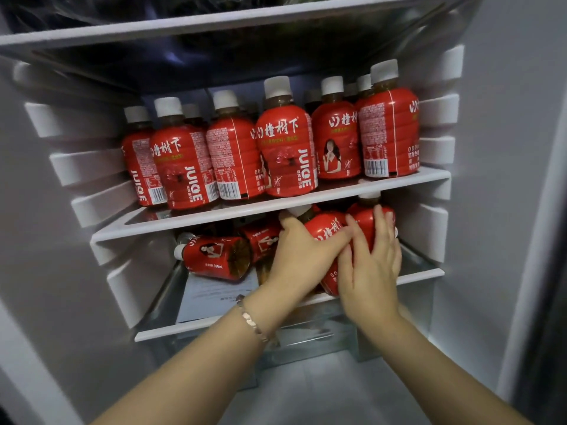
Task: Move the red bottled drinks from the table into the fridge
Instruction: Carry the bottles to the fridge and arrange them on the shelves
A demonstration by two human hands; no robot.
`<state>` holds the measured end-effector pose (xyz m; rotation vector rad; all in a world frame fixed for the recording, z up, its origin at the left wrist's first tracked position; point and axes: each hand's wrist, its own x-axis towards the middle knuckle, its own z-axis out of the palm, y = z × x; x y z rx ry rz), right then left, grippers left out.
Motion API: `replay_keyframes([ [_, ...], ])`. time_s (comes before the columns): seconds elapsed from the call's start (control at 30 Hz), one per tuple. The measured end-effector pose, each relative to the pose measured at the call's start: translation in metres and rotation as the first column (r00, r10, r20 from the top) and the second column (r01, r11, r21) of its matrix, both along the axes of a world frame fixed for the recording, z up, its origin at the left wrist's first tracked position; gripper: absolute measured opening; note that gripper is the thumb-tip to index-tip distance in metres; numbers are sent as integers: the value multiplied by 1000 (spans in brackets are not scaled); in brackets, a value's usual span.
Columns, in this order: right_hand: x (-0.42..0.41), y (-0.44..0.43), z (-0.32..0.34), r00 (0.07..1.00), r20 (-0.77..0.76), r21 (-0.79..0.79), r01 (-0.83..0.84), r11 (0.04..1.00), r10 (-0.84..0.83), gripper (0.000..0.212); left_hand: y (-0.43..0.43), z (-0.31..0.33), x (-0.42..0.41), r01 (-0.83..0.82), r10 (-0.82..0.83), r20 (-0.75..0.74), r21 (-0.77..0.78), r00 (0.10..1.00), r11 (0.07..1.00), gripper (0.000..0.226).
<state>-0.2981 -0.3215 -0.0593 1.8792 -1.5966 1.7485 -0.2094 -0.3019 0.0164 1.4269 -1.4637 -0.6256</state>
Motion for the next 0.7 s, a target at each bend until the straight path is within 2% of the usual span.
replay_keyframes([
  [0.2, 2, -12, 1, 993, -7, 40, 120, 992, -120, 60, -7, -2, 1, -19, 30, 95, -110, 995, 994, 77],
  [0.3, -1, -11, -3, 991, -57, 38, 127, 991, -125, 68, -6, -6, 3, -20, 35, 158, -98, 987, 995, 80],
  [0.4, -7, -5, 0, 997, -46, 224, 63, 973, -54, 81, -2, -9, 10, 9, 0, 173, -52, 985, 999, 77],
  [0.47, -10, -5, 1, 994, -100, 299, 75, 951, -47, 80, 1, -10, 14, -12, 24, 185, -69, 982, 998, 76],
  [0.6, -11, -9, 2, 981, -188, 323, 106, 941, -46, 74, -11, -4, 10, -78, 83, 213, -29, 974, 997, 73],
  [0.7, -15, -8, 2, 982, -190, 318, 57, 946, 5, 67, -14, -1, 1, -63, 79, 381, -55, 921, 996, 71],
])
